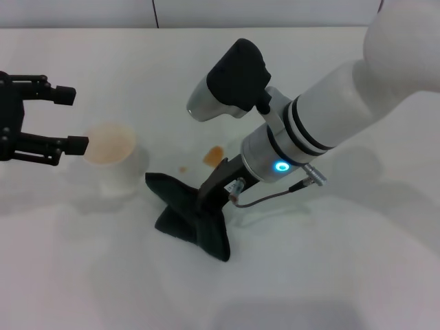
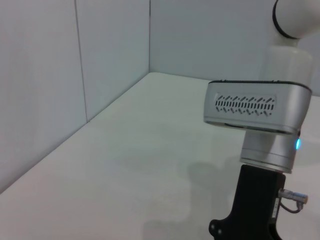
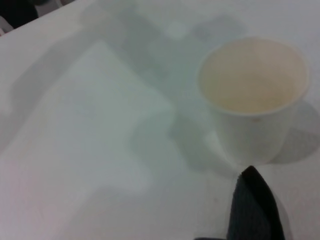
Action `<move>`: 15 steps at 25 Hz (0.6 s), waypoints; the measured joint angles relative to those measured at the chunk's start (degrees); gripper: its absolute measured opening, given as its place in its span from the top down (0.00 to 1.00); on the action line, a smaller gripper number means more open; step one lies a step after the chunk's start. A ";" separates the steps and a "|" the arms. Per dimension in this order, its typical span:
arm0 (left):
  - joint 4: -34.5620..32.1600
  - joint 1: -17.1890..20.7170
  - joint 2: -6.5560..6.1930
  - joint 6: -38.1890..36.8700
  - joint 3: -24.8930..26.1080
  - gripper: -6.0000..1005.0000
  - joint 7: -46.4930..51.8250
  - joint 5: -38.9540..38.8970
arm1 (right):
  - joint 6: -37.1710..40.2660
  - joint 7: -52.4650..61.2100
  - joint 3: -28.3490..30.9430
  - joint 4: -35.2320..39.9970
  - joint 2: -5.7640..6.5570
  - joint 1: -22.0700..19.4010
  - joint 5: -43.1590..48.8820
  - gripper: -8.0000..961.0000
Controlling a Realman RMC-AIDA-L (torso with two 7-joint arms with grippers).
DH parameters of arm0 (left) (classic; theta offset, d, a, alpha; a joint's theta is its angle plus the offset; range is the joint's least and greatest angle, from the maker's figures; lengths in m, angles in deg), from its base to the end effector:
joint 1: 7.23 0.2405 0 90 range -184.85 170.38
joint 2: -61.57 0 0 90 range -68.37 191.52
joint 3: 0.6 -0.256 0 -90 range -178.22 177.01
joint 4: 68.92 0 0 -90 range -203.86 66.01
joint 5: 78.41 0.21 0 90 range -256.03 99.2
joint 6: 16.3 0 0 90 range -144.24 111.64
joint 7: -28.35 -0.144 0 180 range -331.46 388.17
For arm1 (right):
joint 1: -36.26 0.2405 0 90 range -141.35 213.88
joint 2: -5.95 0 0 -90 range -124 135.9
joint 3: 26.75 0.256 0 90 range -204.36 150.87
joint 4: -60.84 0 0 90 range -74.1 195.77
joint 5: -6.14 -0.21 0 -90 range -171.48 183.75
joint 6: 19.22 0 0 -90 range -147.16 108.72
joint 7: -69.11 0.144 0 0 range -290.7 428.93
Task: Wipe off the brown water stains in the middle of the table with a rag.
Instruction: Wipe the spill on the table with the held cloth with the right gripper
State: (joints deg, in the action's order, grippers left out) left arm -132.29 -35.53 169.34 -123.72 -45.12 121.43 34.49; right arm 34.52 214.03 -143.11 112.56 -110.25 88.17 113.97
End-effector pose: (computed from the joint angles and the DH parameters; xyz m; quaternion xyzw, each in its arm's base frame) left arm -0.2332 0.3278 0.1255 -0.9795 -0.1074 -0.1322 0.1076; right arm 0.0968 0.3485 -0.1380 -0.9708 0.2278 -0.0573 0.0497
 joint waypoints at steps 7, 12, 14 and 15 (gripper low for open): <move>-0.01 -0.01 0.09 0.03 0.04 0.14 0.03 -0.03 | -3.45 0.09 0.07 -3.21 0.01 0.63 0.25 0.92; 0.00 -0.09 0.16 0.26 0.05 0.14 0.07 -0.04 | -5.81 0.01 0.21 -3.56 0.07 0.59 0.57 0.92; -0.01 -0.10 0.24 0.62 0.05 0.14 0.10 -0.07 | -6.76 0.00 0.24 -3.66 0.16 0.68 0.72 0.92; -0.01 -0.09 0.31 0.70 0.05 0.14 0.10 -0.07 | -7.12 -0.01 0.25 -3.78 0.17 0.78 0.95 0.92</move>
State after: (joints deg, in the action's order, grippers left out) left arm -132.29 -35.62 169.65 -123.02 -45.07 121.53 34.43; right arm 27.40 214.02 -142.85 108.78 -110.08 88.95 114.92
